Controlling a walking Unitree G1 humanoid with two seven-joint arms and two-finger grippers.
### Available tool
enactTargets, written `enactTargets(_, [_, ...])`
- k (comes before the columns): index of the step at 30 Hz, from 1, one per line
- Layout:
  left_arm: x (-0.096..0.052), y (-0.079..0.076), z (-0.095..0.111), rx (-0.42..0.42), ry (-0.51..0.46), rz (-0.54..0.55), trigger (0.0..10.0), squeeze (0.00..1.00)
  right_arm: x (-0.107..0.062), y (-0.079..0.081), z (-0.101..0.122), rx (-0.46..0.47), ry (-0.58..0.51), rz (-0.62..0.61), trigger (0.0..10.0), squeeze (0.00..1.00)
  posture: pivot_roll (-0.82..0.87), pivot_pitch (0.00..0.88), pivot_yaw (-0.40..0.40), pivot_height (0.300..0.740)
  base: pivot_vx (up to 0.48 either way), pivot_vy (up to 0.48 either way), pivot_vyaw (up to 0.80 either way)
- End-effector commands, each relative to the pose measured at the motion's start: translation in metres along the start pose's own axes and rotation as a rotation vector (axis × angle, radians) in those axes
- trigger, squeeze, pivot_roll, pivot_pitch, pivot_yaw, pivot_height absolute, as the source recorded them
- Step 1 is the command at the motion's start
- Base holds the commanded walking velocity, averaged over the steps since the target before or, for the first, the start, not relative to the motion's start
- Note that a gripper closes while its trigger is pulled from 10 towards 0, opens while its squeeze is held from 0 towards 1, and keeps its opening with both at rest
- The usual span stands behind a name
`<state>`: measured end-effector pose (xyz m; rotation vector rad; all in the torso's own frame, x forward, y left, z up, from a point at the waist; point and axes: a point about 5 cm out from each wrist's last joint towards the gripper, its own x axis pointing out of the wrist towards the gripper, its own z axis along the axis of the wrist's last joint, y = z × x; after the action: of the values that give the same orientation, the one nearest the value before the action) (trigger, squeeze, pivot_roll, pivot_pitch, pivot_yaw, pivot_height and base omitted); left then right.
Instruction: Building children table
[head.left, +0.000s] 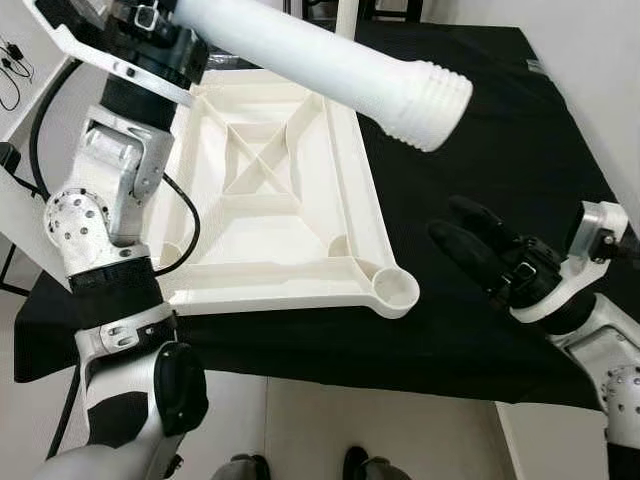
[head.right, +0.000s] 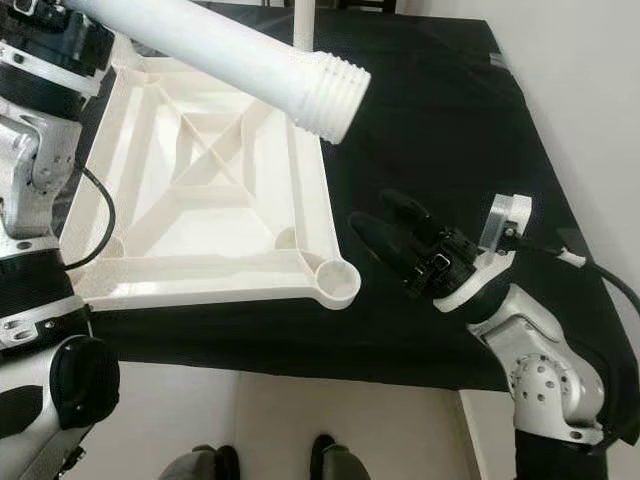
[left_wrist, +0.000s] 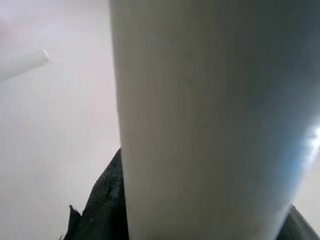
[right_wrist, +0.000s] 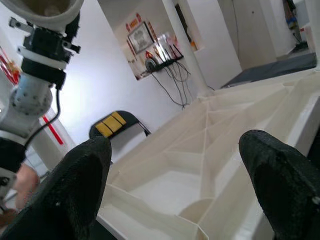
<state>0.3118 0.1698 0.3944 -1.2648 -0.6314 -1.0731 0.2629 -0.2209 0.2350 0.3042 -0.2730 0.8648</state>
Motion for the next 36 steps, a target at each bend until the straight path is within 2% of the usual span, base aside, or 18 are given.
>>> enactTargets(1, [0.003, -0.006, 0.008, 0.028, -0.012, -0.028, 0.0, 0.00, -0.008, -0.004, -0.007, -0.014, 0.052, -0.038, 10.0, 1.00, -0.03, 0.218, -0.055, 0.740, 0.000, 0.000, 0.00])
enactTargets(10, [-0.002, 0.002, 0.011, 0.105, 0.012, 0.038, 0.0, 0.00, -0.025, -0.010, -0.002, -0.151, 0.209, -0.049, 10.0, 1.00, -0.03, 0.215, -0.051, 0.740, 0.000, 0.000, 0.00])
enactTargets(11, [-0.004, 0.008, 0.004, 0.189, 0.090, 0.074, 0.0, 0.00, -0.027, -0.015, 0.012, -0.224, 0.219, -0.071, 10.0, 1.00, -0.03, 0.213, -0.049, 0.740, 0.000, 0.000, 0.00])
enactTargets(12, [-0.004, 0.008, 0.004, 0.189, 0.090, 0.074, 0.0, 0.00, -0.027, -0.015, 0.012, -0.224, 0.219, -0.071, 10.0, 1.00, -0.03, 0.213, -0.049, 0.740, 0.000, 0.000, 0.00])
enactTargets(14, [-0.006, 0.016, -0.010, 0.309, 0.207, 0.109, 0.0, 0.00, -0.024, -0.019, 0.034, -0.298, 0.172, -0.097, 10.0, 1.00, -0.03, 0.213, -0.047, 0.740, 0.000, 0.000, 0.00])
enactTargets(15, [-0.006, 0.016, -0.010, 0.309, 0.207, 0.109, 0.0, 0.00, -0.024, -0.019, 0.034, -0.298, 0.172, -0.097, 10.0, 1.00, -0.03, 0.213, -0.047, 0.740, 0.000, 0.000, 0.00])
enactTargets(17, [-0.009, 0.025, -0.027, 0.375, 0.306, 0.134, 0.0, 0.00, -0.018, -0.026, 0.055, -0.303, 0.045, -0.140, 10.0, 1.00, -0.04, 0.212, -0.048, 0.740, 0.000, 0.000, 0.00])
enactTargets(21, [-0.012, 0.030, -0.038, 0.408, 0.364, 0.143, 0.0, 0.00, -0.015, -0.028, 0.064, -0.299, -0.020, -0.149, 10.0, 1.00, -0.03, 0.213, -0.045, 0.740, 0.000, 0.000, 0.00])
enactTargets(23, [-0.019, 0.034, -0.058, 0.442, 0.442, 0.138, 0.0, 0.00, -0.010, -0.021, 0.063, -0.293, -0.011, -0.076, 10.0, 1.00, -0.03, 0.214, -0.045, 0.740, 0.000, 0.000, 0.00])
enactTargets(24, [-0.019, 0.034, -0.058, 0.442, 0.442, 0.138, 0.0, 0.00, -0.010, -0.021, 0.063, -0.293, -0.011, -0.076, 10.0, 1.00, -0.03, 0.214, -0.045, 0.740, 0.000, 0.000, 0.00])
enactTargets(26, [-0.028, 0.034, -0.082, 0.486, 0.549, 0.093, 0.0, 0.00, 0.003, 0.003, 0.051, -0.276, 0.078, 0.120, 10.0, 1.00, -0.03, 0.218, -0.044, 0.740, 0.000, 0.000, 0.00])
enactTargets(27, [-0.028, 0.034, -0.082, 0.486, 0.549, 0.093, 0.0, 0.00, 0.003, 0.003, 0.051, -0.276, 0.078, 0.120, 10.0, 1.00, -0.03, 0.218, -0.044, 0.740, 0.000, 0.000, 0.00])
enactTargets(30, [-0.034, 0.031, -0.101, 0.523, 0.636, -0.007, 0.0, 0.00, 0.022, 0.027, 0.027, -0.279, 0.266, 0.305, 10.0, 1.00, -0.03, 0.218, -0.043, 0.740, 0.000, 0.000, 0.00])
enactTargets(32, [-0.034, 0.029, -0.104, 0.518, 0.641, -0.031, 0.0, 0.00, 0.026, 0.028, 0.021, -0.297, 0.307, 0.309, 10.0, 1.00, -0.03, 0.217, -0.045, 0.740, 0.000, 0.000, 0.00])
enactTargets(33, [-0.033, 0.027, -0.106, 0.519, 0.649, -0.061, 0.0, 0.00, 0.033, 0.026, 0.018, -0.322, 0.314, 0.293, 10.0, 0.93, -0.03, 0.218, -0.045, 0.740, 0.000, 0.000, 0.00])
enactTargets(34, [-0.033, 0.025, -0.108, 0.521, 0.657, -0.085, 0.0, 0.00, 0.038, 0.024, 0.017, -0.333, 0.310, 0.274, 10.0, 0.68, -0.03, 0.219, -0.046, 0.740, 0.000, 0.000, 0.00])
enactTargets(35, [-0.033, 0.025, -0.108, 0.521, 0.657, -0.085, 0.0, 0.00, 0.038, 0.024, 0.017, -0.333, 0.310, 0.274, 10.0, 0.68, -0.03, 0.219, -0.046, 0.740, 0.000, 0.000, 0.00])
enactTargets(36, [-0.032, 0.022, -0.110, 0.517, 0.659, -0.118, 0.0, 0.00, 0.046, 0.021, 0.018, -0.312, 0.283, 0.241, 10.0, 0.00, -0.03, 0.217, -0.050, 0.740, 0.000, 0.000, 0.00])
